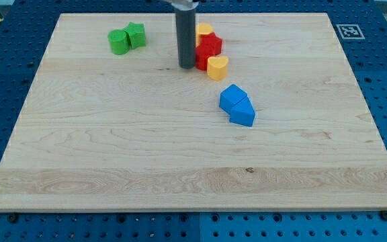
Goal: Point at the yellow hexagon
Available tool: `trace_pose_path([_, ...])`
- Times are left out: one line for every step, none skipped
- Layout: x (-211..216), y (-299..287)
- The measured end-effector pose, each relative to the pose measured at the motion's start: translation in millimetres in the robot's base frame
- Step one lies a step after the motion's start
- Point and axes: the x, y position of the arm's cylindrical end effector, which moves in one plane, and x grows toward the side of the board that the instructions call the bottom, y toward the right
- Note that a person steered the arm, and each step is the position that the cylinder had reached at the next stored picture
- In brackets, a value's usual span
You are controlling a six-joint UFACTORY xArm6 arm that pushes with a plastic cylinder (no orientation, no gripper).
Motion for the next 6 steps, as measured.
trace_pose_path([-4, -2])
trace_pose_path([-3, -19])
trace_pose_path([-3, -36])
trace_pose_path([-46, -36])
trace_pose_path([-88, -30])
trace_pose_path([-119, -23])
